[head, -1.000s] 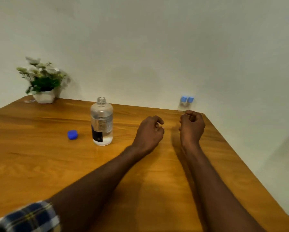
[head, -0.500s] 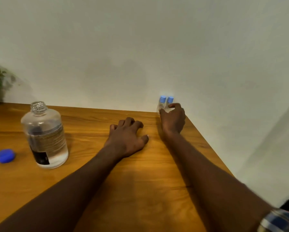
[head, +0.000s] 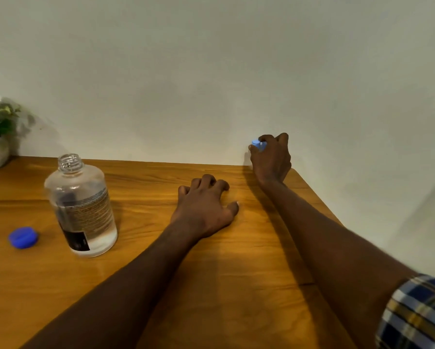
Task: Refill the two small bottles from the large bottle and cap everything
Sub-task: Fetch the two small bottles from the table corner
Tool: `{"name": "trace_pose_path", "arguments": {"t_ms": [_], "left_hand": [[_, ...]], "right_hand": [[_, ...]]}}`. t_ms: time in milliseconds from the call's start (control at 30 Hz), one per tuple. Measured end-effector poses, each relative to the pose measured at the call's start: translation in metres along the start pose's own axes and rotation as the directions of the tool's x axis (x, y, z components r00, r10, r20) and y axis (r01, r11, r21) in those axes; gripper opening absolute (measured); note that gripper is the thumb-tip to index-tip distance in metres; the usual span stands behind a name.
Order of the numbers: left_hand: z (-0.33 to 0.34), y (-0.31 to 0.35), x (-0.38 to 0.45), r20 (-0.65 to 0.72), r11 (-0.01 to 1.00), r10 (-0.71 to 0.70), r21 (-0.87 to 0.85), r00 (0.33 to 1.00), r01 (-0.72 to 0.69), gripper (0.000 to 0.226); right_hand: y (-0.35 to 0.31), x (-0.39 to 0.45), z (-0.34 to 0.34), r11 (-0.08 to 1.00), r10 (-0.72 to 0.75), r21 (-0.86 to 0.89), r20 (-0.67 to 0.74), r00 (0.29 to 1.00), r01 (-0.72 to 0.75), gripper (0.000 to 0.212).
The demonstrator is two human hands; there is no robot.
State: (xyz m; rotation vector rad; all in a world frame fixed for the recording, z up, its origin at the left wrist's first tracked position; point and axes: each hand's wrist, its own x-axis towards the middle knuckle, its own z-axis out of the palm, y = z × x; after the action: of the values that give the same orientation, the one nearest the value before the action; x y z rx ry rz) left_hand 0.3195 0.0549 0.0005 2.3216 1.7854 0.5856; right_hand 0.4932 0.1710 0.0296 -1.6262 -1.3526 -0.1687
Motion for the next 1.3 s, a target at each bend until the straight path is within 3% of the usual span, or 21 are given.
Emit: {"name": "trace_pose_path", "arguments": {"t_ms": [333,667,1000,1100,1200,1300], "left_hand": [[-0.001,0.001,-0.001,0.01,1.0,0.0,0.009,1.0,0.0,0.062],[-0.002,0.002,0.0,0.011,1.0,-0.001,0.03,1.0,0.001,0.062],[-0.002,0.002,0.002,0.01,0.999,-0.003,0.036,1.0,0.002,0.062],[-0.001,0.002,0.002,0.009,0.999,0.0,0.043,1.0,0.0,0.062],[0.001,0.002,0.003,-0.009,1.0,-0.024,0.017,1.0,0.024,0.064],[-0.002,0.003,-0.002,-0.109,0.998,-0.038,-0.062,0.993,0.032,0.047]], "right_hand": [[-0.002,0.011,-0.001,0.989,0.035,0.141,0.059,0.998,-0.043,0.035],[0.017,0.004,-0.006,0.965,-0.039,0.261,0.173,0.984,-0.008,0.024],[0.022,-0.01,-0.01,0.97,-0.075,0.238,0.121,0.99,0.044,0.02],[0.024,-0.013,-0.012,0.957,-0.089,0.283,0.105,0.991,0.056,0.019],[0.017,-0.017,-0.02,0.921,-0.09,0.381,0.0,0.996,0.083,0.024],[0.0,-0.028,-0.036,0.863,-0.08,0.496,-0.051,0.995,0.095,0.027]]}}
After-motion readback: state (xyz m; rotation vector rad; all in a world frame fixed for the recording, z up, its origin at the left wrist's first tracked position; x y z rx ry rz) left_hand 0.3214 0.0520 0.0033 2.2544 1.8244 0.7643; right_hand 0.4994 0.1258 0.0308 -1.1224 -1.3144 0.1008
